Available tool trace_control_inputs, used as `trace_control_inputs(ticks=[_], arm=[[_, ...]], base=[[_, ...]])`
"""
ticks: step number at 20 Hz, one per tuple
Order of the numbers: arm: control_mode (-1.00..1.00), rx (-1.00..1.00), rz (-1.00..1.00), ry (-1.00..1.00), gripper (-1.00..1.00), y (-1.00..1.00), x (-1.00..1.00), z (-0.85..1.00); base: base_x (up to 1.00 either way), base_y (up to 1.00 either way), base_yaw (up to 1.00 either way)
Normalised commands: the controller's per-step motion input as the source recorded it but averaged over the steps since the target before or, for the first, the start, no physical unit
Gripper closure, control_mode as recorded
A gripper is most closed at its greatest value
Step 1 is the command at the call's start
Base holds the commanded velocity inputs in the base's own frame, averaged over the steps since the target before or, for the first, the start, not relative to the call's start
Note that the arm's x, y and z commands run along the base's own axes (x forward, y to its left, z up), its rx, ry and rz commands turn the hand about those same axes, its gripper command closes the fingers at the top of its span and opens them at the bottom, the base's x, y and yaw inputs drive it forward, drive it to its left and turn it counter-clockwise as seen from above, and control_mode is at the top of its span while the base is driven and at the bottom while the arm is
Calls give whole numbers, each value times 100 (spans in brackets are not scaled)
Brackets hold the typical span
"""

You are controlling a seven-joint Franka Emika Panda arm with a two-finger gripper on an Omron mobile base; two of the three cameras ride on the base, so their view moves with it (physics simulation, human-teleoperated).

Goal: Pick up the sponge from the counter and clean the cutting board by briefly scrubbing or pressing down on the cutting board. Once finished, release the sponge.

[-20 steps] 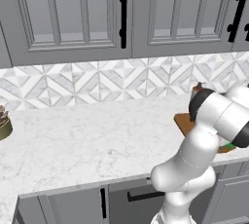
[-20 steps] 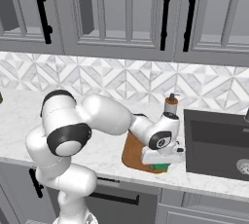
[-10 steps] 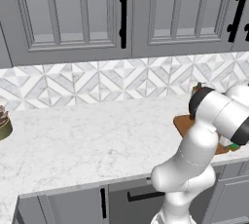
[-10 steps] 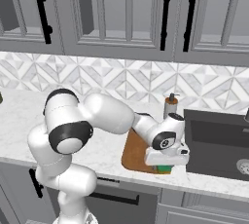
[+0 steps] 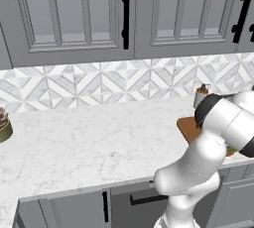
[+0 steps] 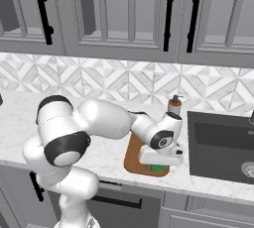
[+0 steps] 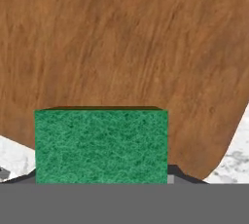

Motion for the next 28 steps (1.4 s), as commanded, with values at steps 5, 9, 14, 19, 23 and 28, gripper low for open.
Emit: trace_control_inputs(ticks=[5, 9, 14, 19, 23, 28], arm=[[-100, 0, -5, -2, 100, 74, -8, -17], [-100, 0, -9, -14, 100, 78, -17, -42], [-100, 0, -8, -8, 100, 63, -8, -26], [-100, 1, -5, 1, 100, 60, 0, 0], [-100, 1, -4, 3, 100, 61, 0, 0], [-100, 0, -3, 2, 100, 51, 2, 0]], base=[[0, 0, 0], [0, 0, 0], [0, 0, 0], [0, 0, 0], [0, 0, 0], [0, 0, 0]])
